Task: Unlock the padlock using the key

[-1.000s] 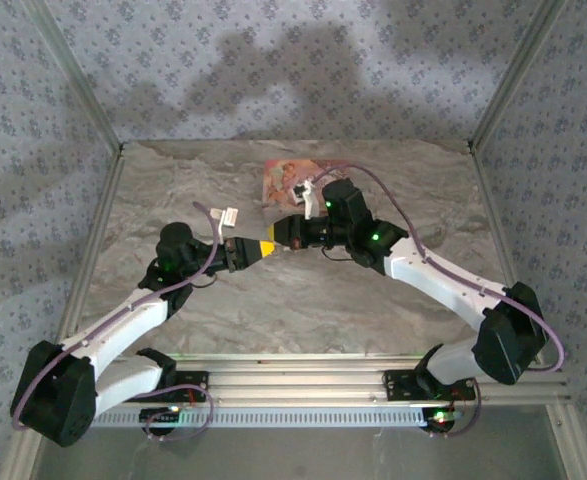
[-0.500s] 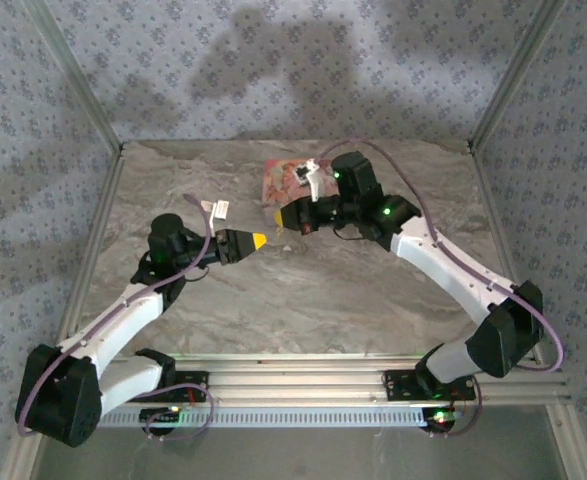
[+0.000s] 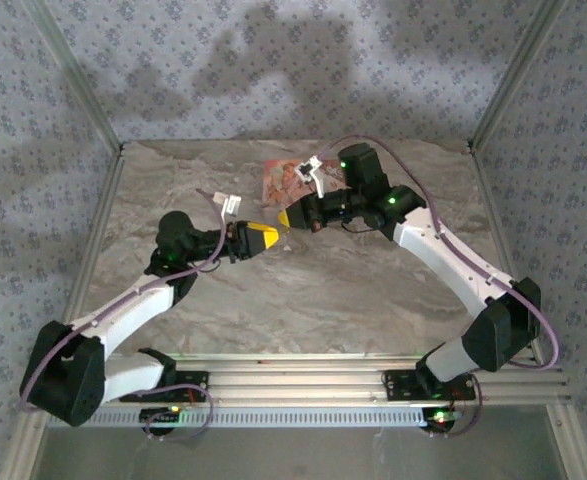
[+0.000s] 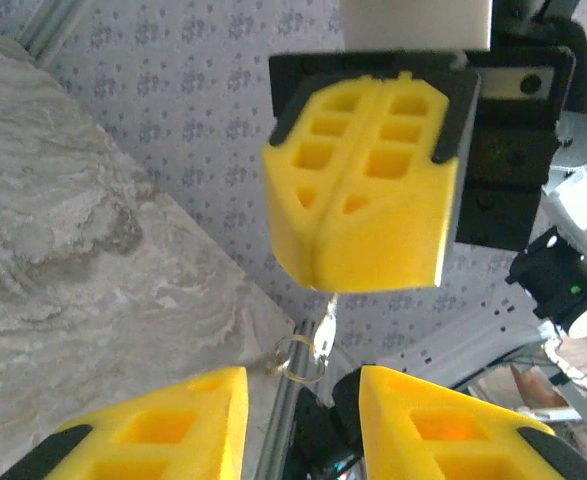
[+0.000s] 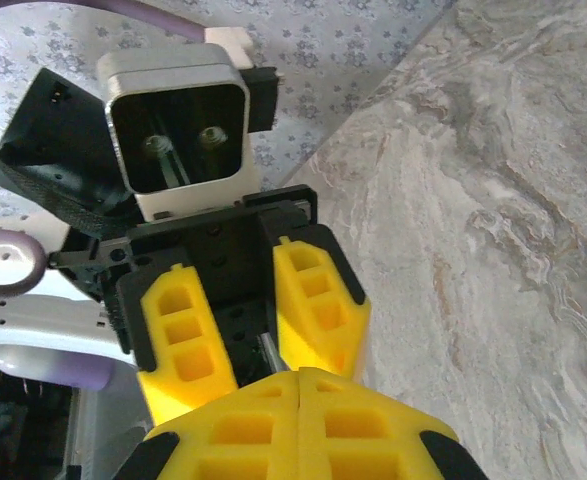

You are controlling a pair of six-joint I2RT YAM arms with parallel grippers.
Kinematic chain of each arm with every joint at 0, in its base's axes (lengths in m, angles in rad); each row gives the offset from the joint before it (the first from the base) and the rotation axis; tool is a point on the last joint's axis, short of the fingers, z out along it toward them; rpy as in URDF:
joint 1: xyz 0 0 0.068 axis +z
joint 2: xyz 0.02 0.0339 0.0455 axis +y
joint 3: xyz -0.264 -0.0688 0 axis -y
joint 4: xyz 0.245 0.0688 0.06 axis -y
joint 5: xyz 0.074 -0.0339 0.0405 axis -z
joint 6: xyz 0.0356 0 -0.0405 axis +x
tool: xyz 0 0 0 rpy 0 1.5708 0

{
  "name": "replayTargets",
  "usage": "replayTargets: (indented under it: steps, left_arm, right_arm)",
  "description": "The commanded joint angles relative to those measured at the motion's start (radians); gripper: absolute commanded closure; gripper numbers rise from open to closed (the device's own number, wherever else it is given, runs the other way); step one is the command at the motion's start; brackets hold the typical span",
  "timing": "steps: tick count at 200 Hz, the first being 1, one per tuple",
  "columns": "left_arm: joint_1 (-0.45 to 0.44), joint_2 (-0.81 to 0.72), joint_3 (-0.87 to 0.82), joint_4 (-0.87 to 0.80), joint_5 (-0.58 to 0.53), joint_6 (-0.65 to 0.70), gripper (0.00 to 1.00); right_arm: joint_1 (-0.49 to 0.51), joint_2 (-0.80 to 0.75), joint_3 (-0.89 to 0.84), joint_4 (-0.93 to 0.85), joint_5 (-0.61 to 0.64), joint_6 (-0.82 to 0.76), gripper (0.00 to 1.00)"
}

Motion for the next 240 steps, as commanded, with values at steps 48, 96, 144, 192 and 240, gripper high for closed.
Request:
replayTargets:
  steps: [48,96,144,192,240]
  left_arm:
    - [-0.027,0.03,0.013,0.195,0.001,-0.06,0.69]
    - [-0.043,0.038,0.009,0.175,-0.01,-0.042,0.73]
    - [-0.045,0.046,0.008,0.172,-0.017,-0.043,0.75]
    - [-0.046,0.054,0.013,0.184,-0.019,-0.051,0.74]
    - [-0.048,0.054,0.016,0.182,-0.015,-0.055,0.81]
  right_arm:
    - [0.004,-0.03,-0.027,0.052,-0.033,0.014,1.0]
    - [0.003,-0.044,-0.037,0.065,-0.012,0.02,1.0]
    - [0.003,-0.048,-0.043,0.079,-0.006,0.028,1.0]
    - [0.009,-0.048,-0.049,0.092,-0.01,0.034,1.0]
    - [0.009,-0.047,-0.05,0.101,-0.004,0.037,1.0]
